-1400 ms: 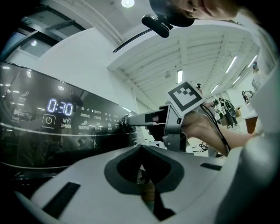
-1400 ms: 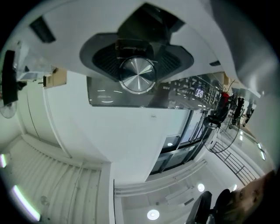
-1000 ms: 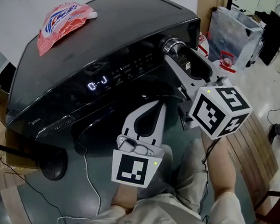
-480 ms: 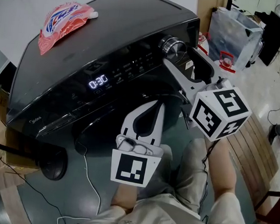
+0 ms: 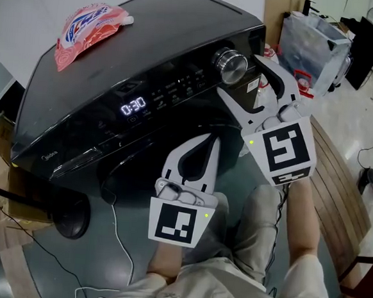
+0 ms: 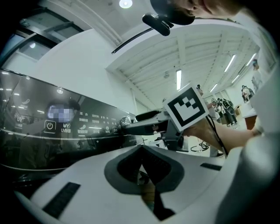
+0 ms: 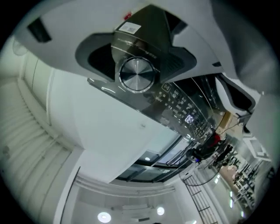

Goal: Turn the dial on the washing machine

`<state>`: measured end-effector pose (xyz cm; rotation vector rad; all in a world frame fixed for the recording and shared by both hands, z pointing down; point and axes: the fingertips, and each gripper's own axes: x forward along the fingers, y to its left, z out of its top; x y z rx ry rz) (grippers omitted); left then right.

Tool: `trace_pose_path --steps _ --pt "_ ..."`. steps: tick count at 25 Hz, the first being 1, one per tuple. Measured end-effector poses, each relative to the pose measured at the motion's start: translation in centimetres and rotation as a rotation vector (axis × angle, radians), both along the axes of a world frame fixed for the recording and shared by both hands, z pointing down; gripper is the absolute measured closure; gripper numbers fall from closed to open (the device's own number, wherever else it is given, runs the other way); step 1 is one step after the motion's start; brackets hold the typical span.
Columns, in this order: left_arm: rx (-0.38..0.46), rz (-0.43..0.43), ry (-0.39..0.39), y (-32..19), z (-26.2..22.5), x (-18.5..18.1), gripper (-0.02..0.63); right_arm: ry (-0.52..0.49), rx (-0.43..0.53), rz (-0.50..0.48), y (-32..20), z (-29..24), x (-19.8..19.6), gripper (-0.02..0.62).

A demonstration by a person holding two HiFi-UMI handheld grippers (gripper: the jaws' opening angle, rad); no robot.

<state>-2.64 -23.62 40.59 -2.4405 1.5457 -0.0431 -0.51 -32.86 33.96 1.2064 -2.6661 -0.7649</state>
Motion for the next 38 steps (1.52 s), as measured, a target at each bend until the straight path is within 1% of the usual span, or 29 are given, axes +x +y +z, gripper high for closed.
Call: trace_pose_path --steps 4,5,8,9,13,17,21,27,32,38 --pt "0.003 -0.001 -0.015 -0.1 0.0 0.0 0.594 0.211 0.116 0.022 0.0 0.6 -0.6 0.276" --pt "0.004 0.0 -0.019 -0.1 0.0 0.1 0.594 0.242 0.139 0.018 0.0 0.7 -0.7 0.279" --pt "0.007 0.0 -0.025 -0.1 -0.1 0.1 0.594 0.279 0.176 -0.012 0.0 0.6 -0.9 0.293" --pt "0.008 0.0 -0.025 -0.1 -0.1 0.0 0.594 0.288 0.183 -0.02 0.0 0.6 -1.0 0.306" --pt "0.009 0.0 -0.02 -0.1 -0.1 -0.1 0.594 0.311 0.199 -0.024 -0.1 0.6 -1.1 0.317" --pt "0.01 0.004 -0.023 -0.1 -0.2 0.0 0.594 0.29 0.181 -0.021 -0.1 0.5 -1.1 0.318" --pt "0.011 0.01 -0.023 0.0 -0.1 0.1 0.594 0.241 0.145 -0.022 -0.2 0.4 -1.1 0.318" --pt "0.014 0.006 -0.027 0.1 -0.3 -0.1 0.594 0.17 0.076 0.002 -0.3 0.2 -0.9 0.318" --pt "0.021 0.001 -0.029 0.1 -0.4 -0.2 0.594 0.059 0.019 0.007 -0.8 0.1 -0.9 0.318" --pt "0.018 0.004 -0.031 0.2 -0.3 -0.1 0.594 -0.005 -0.048 0.018 -1.0 0.0 -0.6 0.318"
